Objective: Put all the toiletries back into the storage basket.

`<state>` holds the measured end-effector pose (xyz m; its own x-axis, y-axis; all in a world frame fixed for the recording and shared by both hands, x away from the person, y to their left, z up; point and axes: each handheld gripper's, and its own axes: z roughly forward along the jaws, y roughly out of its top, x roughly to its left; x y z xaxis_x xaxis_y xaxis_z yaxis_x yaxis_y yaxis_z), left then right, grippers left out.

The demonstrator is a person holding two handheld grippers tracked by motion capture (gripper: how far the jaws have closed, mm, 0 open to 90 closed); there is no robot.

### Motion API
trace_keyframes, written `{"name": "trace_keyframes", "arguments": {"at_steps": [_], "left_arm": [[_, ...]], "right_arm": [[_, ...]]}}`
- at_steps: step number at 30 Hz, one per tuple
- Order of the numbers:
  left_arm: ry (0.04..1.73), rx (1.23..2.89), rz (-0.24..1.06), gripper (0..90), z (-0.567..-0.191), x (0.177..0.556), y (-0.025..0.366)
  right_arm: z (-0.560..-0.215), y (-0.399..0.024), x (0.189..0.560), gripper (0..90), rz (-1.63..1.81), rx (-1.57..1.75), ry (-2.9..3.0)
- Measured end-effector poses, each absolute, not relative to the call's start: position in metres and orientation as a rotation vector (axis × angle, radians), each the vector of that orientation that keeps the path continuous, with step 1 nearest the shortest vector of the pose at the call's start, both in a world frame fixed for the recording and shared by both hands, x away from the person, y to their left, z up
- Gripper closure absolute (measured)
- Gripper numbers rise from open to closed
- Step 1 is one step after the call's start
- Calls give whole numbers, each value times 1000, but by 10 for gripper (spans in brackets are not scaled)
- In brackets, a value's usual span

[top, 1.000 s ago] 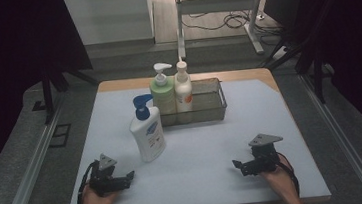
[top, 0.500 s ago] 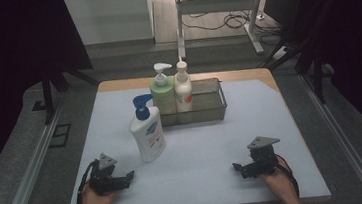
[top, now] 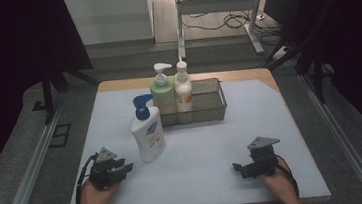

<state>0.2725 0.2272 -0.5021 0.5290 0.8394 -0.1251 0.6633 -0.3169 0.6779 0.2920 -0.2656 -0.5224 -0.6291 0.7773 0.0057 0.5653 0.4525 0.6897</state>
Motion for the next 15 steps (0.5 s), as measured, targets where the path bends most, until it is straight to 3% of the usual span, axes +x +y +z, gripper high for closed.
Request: {"name": "trace_keyframes", "arguments": {"at_steps": [5, 15], "left_arm": [[1190, 2085, 336, 876, -499, 283, 225], [1154, 2067, 336, 896, -497, 314, 212]], "right_arm": [[-522, -266, 292, 0, 963, 1147, 2396], [-523, -266, 292, 0, 963, 1146, 2395]]}}
